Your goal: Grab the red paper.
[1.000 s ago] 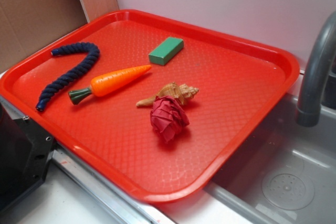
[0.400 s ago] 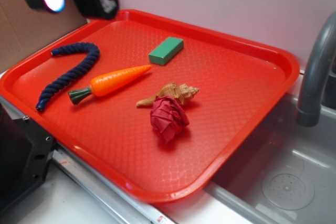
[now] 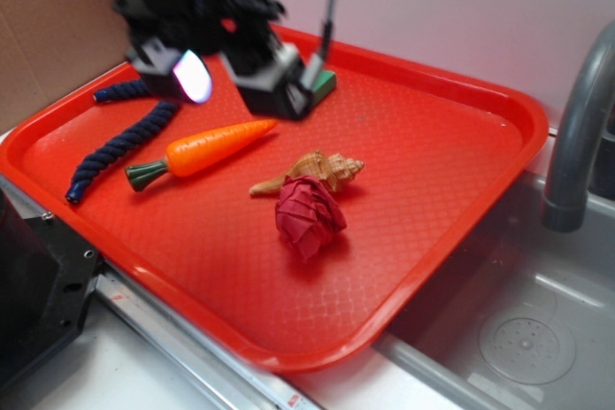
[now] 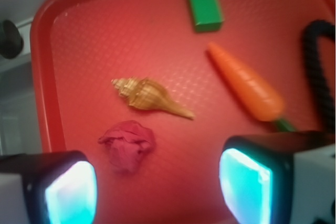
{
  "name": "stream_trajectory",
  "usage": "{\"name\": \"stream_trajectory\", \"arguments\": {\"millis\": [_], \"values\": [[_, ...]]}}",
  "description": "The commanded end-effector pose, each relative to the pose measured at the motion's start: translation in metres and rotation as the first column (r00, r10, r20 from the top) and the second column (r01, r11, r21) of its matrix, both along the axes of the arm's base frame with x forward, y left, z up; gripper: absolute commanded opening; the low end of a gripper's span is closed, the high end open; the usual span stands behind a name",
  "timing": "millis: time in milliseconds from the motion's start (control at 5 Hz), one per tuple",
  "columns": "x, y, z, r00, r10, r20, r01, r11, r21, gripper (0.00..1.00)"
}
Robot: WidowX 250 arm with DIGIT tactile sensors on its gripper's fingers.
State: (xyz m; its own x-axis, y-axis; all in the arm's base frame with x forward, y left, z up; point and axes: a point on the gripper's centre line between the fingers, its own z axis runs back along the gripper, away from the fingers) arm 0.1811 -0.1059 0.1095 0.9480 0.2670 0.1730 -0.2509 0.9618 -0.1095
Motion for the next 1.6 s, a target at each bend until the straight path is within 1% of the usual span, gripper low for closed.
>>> {"name": "stream_trajectory", "arguments": {"millis": [0,200,400,600,800,1000,1200,1400], "values": [[0.025,-0.022,-0.054,0.993,-0.098,-0.071,0.098,0.995,-0.003,1.0],[0.023,-0.034,-0.077,0.983,-0.158,-0.097,0.161,0.987,0.023,1.0],[0.019,-0.036,-0.086,0.981,-0.149,-0.124,0.156,0.987,0.047,1.0],[0.016,-0.035,-0.087,0.988,-0.108,-0.11,0.116,0.99,0.076,0.0],[0.017,-0.03,-0.083,0.983,-0.124,-0.132,0.135,0.988,0.079,0.0],[0.021,-0.021,-0.062,0.982,-0.138,-0.128,0.154,0.98,0.129,0.0],[0.03,-0.001,-0.028,0.958,-0.236,-0.163,0.249,0.966,0.066,0.0],[0.036,0.017,0.012,0.93,-0.328,-0.167,0.337,0.941,0.032,0.0]]}}
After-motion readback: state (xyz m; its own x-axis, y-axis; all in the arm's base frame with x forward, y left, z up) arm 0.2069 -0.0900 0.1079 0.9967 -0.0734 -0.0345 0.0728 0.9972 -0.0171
